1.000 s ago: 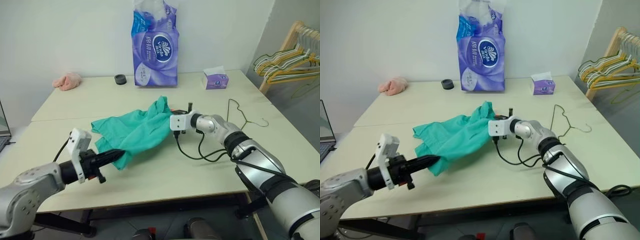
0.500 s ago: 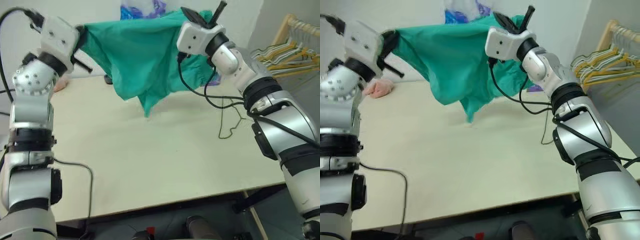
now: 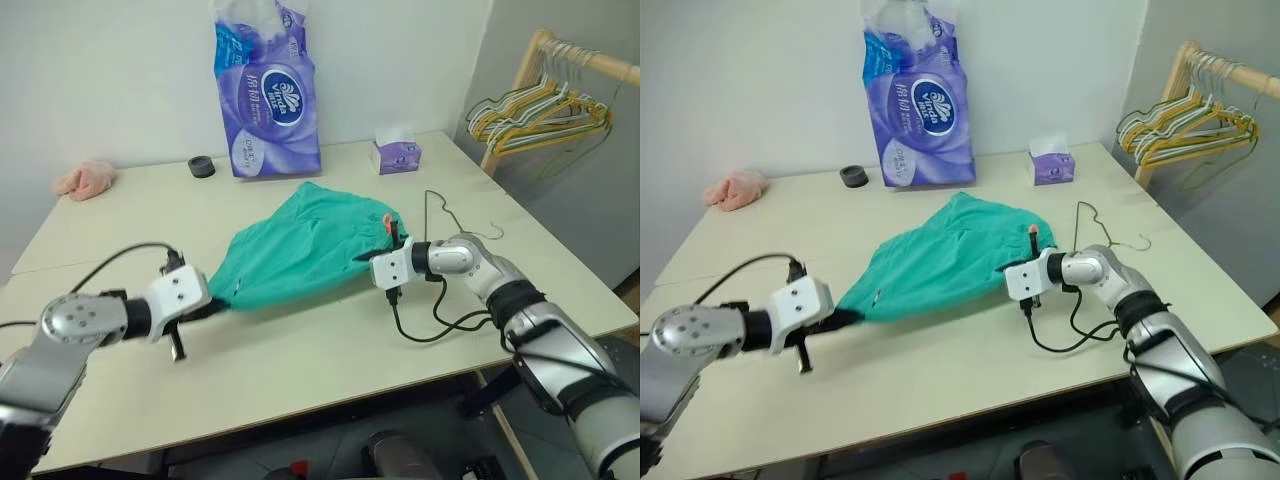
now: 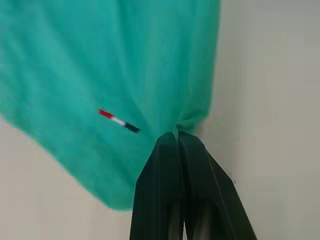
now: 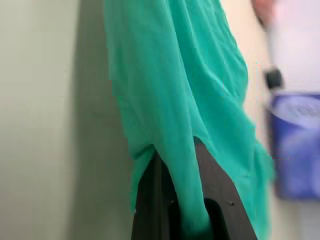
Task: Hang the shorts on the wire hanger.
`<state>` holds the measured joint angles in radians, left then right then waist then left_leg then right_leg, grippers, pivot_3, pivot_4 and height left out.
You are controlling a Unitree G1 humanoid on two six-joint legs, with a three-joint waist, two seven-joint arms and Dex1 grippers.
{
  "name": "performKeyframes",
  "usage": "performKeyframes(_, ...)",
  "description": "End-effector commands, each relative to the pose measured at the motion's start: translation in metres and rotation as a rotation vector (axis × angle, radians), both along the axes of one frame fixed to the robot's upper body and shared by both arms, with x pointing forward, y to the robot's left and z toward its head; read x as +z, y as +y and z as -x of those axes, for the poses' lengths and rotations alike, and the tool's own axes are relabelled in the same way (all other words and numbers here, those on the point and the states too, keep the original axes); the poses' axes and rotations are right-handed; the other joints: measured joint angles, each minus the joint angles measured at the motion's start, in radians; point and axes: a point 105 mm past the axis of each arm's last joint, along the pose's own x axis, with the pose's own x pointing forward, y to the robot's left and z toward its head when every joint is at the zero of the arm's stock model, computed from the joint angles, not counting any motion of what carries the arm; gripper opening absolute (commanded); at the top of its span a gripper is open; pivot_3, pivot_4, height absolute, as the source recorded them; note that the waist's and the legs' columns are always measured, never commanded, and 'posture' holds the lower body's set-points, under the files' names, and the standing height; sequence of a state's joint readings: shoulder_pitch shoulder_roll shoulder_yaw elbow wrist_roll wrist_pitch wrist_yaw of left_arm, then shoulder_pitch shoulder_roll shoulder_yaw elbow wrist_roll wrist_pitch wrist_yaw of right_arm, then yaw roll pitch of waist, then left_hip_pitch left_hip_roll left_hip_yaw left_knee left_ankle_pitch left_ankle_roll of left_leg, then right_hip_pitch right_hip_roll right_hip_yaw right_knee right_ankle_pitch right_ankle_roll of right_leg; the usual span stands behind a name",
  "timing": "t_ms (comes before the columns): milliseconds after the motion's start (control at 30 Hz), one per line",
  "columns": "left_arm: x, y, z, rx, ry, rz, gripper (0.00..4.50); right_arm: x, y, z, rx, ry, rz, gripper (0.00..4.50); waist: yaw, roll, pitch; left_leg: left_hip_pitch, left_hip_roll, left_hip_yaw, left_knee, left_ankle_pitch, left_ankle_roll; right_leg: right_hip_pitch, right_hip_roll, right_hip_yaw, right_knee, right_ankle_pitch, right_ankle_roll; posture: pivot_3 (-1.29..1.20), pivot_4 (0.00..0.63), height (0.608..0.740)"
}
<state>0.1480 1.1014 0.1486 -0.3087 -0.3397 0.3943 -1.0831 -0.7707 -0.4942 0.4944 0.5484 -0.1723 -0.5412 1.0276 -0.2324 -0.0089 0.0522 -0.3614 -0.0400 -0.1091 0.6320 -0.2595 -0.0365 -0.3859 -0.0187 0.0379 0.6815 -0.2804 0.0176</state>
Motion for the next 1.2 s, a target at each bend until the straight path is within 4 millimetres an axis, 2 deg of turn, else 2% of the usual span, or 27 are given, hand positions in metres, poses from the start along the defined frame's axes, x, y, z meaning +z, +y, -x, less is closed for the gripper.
performKeyframes(33, 0.013, -0.002, 0.014, -0.018, 0.054, 0.022, 0.00, 0.013, 0.000, 0.039, 0.099, 0.189, 0.050, 0.06, 0.024, 0.001, 0.000, 0.000, 0.000, 0.000, 0.001, 0.000, 0.000, 0.000, 0.000, 0.000, 0.000, 0.000, 0.000, -0.15, 0.014, 0.740)
performKeyframes(133, 0.006, -0.005, 0.029, -0.030, 0.125, 0.035, 0.00, 0.007, -0.010, 0.059, 0.091, 0.312, 0.110, 0.06, 0.047, 0.001, 0.001, 0.002, 0.000, 0.000, 0.002, 0.000, 0.000, 0.003, 0.000, -0.001, -0.001, -0.004, 0.004, -0.15, 0.014, 0.740)
performKeyframes(267, -0.001, -0.016, 0.037, -0.039, 0.159, 0.065, 0.00, -0.003, -0.022, 0.059, 0.035, 0.319, 0.170, 0.06, 0.074, 0.001, 0.002, 0.011, 0.000, 0.000, 0.002, -0.001, 0.000, 0.012, 0.000, -0.002, -0.002, -0.005, 0.003, -0.15, 0.014, 0.740)
performKeyframes(367, -0.005, -0.025, 0.043, -0.049, 0.179, 0.083, 0.00, -0.002, -0.028, 0.062, 0.030, 0.333, 0.185, 0.06, 0.088, 0.001, 0.003, 0.014, 0.000, 0.002, 0.002, -0.002, 0.002, 0.014, 0.000, -0.001, -0.002, -0.006, 0.002, -0.15, 0.014, 0.740)
performKeyframes(633, -0.012, -0.043, 0.063, -0.107, 0.261, 0.130, 0.00, -0.002, -0.039, 0.073, 0.053, 0.355, 0.229, 0.06, 0.092, 0.001, 0.003, 0.015, 0.000, 0.002, 0.001, -0.002, 0.002, 0.014, 0.000, -0.001, -0.002, -0.006, 0.002, -0.17, 0.013, 0.740)
performKeyframes(767, -0.017, -0.051, 0.074, -0.157, 0.311, 0.148, 0.00, -0.004, -0.041, 0.087, 0.082, 0.405, 0.247, 0.06, 0.091, 0.001, 0.003, 0.014, 0.000, 0.003, 0.001, -0.002, 0.002, 0.014, 0.000, 0.000, -0.002, -0.006, 0.001, -0.18, 0.011, 0.740)
performKeyframes(967, -0.023, -0.057, 0.079, -0.182, 0.334, 0.149, 0.00, -0.006, -0.044, 0.097, 0.087, 0.460, 0.257, 0.06, 0.090, 0.001, 0.003, 0.015, 0.000, 0.003, 0.001, -0.002, 0.002, 0.014, 0.000, 0.000, -0.002, -0.006, 0.001, -0.19, 0.008, 0.740)
performKeyframes(1067, -0.025, -0.058, 0.076, -0.164, 0.339, 0.153, 0.00, -0.002, -0.044, 0.099, 0.098, 0.469, 0.251, 0.61, 0.089, 0.000, 0.003, 0.015, 0.000, 0.003, 0.001, -0.002, 0.002, 0.014, 0.000, -0.001, -0.002, -0.006, 0.001, -0.20, 0.008, 0.740)
performKeyframes(1100, -0.024, -0.059, 0.075, -0.162, 0.338, 0.157, 0.43, -0.001, -0.044, 0.100, 0.102, 0.471, 0.255, 0.97, 0.089, 0.000, 0.003, 0.015, 0.000, 0.003, 0.001, -0.002, 0.002, 0.014, 0.000, -0.001, -0.002, -0.006, 0.001, -0.20, 0.008, 0.740)
performKeyframes(1200, -0.023, -0.061, 0.071, -0.145, 0.340, 0.173, 1.21, 0.001, -0.047, 0.105, 0.123, 0.491, 0.261, 1.97, 0.089, 0.000, 0.004, 0.015, 0.000, 0.003, 0.001, -0.002, 0.002, 0.014, 0.000, 0.000, -0.002, -0.006, 0.001, -0.20, 0.007, 0.740)
